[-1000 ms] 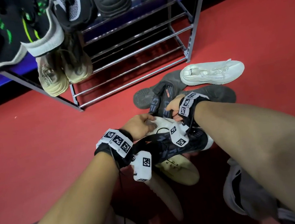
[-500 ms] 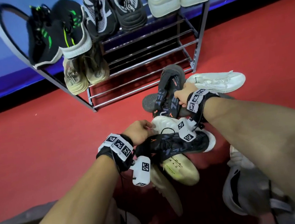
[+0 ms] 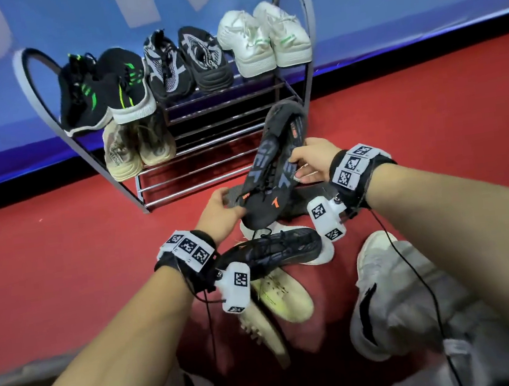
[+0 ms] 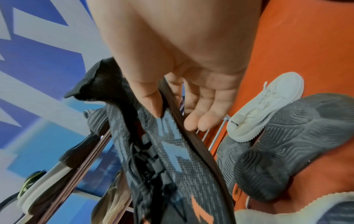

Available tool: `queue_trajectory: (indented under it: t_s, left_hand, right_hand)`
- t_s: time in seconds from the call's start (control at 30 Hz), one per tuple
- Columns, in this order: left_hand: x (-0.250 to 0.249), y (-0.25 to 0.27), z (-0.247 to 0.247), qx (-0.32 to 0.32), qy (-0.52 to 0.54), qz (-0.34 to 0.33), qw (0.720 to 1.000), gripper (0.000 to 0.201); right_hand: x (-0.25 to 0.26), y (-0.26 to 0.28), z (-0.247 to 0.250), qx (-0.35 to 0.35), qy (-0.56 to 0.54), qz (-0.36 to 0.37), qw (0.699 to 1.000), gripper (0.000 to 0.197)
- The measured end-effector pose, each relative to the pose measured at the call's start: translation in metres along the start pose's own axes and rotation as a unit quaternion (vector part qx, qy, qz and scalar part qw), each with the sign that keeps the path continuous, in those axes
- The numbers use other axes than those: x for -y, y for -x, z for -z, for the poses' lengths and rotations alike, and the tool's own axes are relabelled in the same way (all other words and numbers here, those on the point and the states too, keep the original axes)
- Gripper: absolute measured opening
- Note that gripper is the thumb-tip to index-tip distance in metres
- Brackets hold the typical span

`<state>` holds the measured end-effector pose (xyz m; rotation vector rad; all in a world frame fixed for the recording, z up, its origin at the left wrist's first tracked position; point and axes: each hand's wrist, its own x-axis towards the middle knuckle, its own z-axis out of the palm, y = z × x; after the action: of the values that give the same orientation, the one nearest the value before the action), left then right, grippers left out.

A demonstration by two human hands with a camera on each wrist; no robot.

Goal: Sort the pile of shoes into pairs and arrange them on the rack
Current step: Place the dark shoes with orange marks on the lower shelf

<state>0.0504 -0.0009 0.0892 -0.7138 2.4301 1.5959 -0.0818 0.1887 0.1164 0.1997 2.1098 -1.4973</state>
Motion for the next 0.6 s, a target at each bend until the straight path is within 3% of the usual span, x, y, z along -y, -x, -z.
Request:
queue_trajectory:
  t_s: [0.07, 0.2, 0.33, 0.5, 0.6]
  left_hand:
    - [0.002, 0.005, 0.002, 0.008, 0.019, 0.009, 1.0, 0.063]
    - [0.013, 0.018, 0.007, 0.057, 0.063, 0.05, 0.995, 0.032]
    - [0.034, 0.022, 0.02, 0.031, 0.08, 0.066, 0.994, 0.03]
    - [0.06, 0.017, 0.042, -0.001, 0.139, 0.095, 0.986, 0.03]
    - [0.072, 0.013, 0.053, -0.025, 0.165, 0.123, 0.978, 0.031]
  right_hand:
    - [-0.001, 0.007, -0.005, 0.034, 0.017, -0.012, 0.999, 0.011]
    - [-0.005, 0.018, -0.026, 0.09, 0.007, -0.043, 0.995, 0.008]
    - [-0.018, 0.011, -0.053, 0.121, 0.021, -0.057, 0.991, 0.023]
    - [-0.033, -0.001, -0.07, 0.147, 0.045, -0.021, 0.988, 0.042]
    - [-0.053, -0.013, -0.07, 0.135, 0.14, -0.01, 0.981, 0.047]
